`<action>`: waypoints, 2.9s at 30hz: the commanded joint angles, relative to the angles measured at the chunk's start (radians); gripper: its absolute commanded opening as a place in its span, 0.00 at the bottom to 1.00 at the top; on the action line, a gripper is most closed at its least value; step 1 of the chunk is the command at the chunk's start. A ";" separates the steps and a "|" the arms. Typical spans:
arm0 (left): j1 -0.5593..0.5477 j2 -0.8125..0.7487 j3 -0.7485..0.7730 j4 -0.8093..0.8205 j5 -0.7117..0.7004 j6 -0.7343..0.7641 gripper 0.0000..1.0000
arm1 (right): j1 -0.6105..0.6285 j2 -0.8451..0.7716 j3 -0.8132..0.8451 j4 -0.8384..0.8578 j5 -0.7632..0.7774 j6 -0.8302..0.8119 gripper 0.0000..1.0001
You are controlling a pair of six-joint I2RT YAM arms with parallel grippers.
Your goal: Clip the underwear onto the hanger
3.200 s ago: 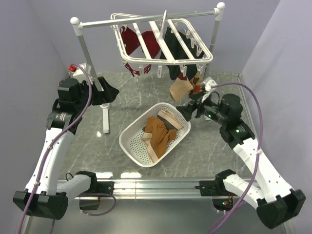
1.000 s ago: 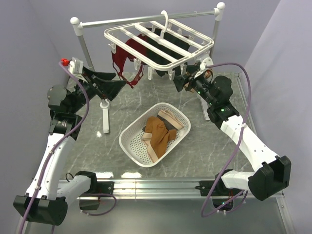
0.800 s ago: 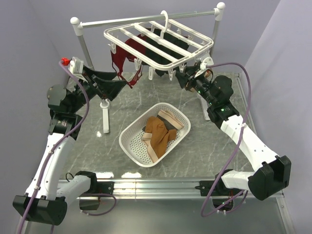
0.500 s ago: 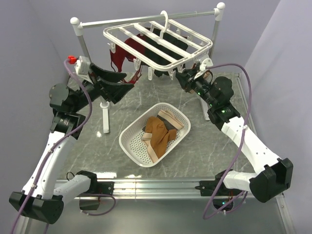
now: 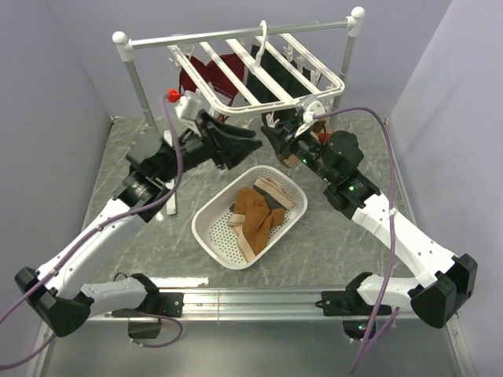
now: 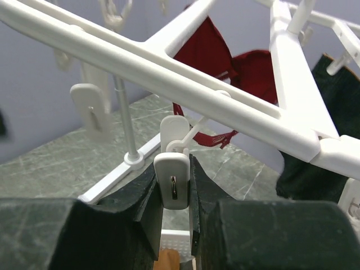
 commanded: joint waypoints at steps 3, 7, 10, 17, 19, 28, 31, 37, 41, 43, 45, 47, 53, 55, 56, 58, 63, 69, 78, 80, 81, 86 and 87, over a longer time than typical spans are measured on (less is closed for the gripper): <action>-0.089 0.068 0.118 -0.096 -0.279 0.025 0.58 | 0.040 0.002 0.068 -0.036 0.022 0.015 0.00; -0.097 0.116 0.184 -0.159 -0.371 0.011 0.59 | 0.048 0.001 0.068 -0.045 0.015 0.014 0.00; -0.103 0.130 0.193 -0.157 -0.416 0.017 0.55 | 0.054 0.001 0.058 -0.036 0.007 0.012 0.00; -0.103 0.174 0.230 -0.182 -0.464 -0.012 0.40 | 0.057 0.005 0.065 -0.033 -0.004 0.009 0.00; -0.103 0.181 0.239 -0.183 -0.463 -0.015 0.40 | 0.060 0.005 0.066 -0.036 -0.004 0.008 0.00; -0.104 0.207 0.248 -0.180 -0.474 -0.057 0.37 | 0.077 0.005 0.068 -0.047 0.005 0.001 0.00; -0.103 0.208 0.235 -0.159 -0.474 -0.087 0.36 | 0.083 0.010 0.072 -0.051 0.019 0.006 0.00; -0.106 0.115 0.075 0.029 -0.513 -0.089 0.48 | 0.086 0.030 0.086 -0.058 0.074 0.074 0.00; -0.108 0.083 0.052 -0.008 -0.578 -0.060 0.49 | 0.092 0.041 0.100 -0.062 0.096 0.089 0.00; -0.112 0.064 0.017 -0.011 -0.595 -0.051 0.49 | 0.099 0.041 0.098 -0.052 0.100 0.084 0.00; -0.111 0.052 0.005 0.002 -0.601 -0.045 0.46 | 0.100 0.045 0.098 -0.047 0.096 0.075 0.00; -0.112 0.058 0.000 0.027 -0.593 -0.043 0.42 | 0.103 0.051 0.100 -0.044 0.090 0.075 0.00; -0.112 0.105 0.029 0.091 -0.586 -0.064 0.38 | 0.114 0.071 0.121 -0.041 0.096 0.067 0.00; -0.114 0.116 0.044 0.075 -0.590 -0.074 0.35 | 0.122 0.071 0.123 -0.036 0.096 0.067 0.00; -0.112 0.128 0.052 0.062 -0.599 -0.077 0.35 | 0.122 0.073 0.124 -0.035 0.094 0.069 0.00; -0.114 0.139 0.060 0.044 -0.615 -0.086 0.34 | 0.125 0.073 0.124 -0.033 0.091 0.067 0.00; -0.112 0.144 0.066 0.065 -0.601 -0.092 0.24 | 0.131 0.070 0.118 -0.030 0.082 0.061 0.00; -0.103 0.147 0.075 0.045 -0.587 -0.156 0.00 | 0.132 0.059 0.100 -0.033 0.094 0.060 0.17; -0.063 0.155 0.089 -0.010 -0.569 -0.262 0.00 | 0.126 0.008 0.014 -0.002 0.117 0.015 0.28; -0.060 0.156 0.090 -0.010 -0.558 -0.265 0.00 | 0.126 0.013 0.014 0.005 0.114 0.012 0.28; -0.060 0.155 0.089 -0.008 -0.556 -0.265 0.00 | 0.125 0.015 0.015 0.008 0.113 0.009 0.26; -0.049 0.147 0.083 -0.002 -0.523 -0.287 0.06 | 0.125 0.033 0.045 -0.002 0.100 -0.002 0.00; -0.040 0.145 0.072 0.005 -0.514 -0.290 0.19 | 0.125 0.031 0.046 -0.002 0.097 -0.002 0.00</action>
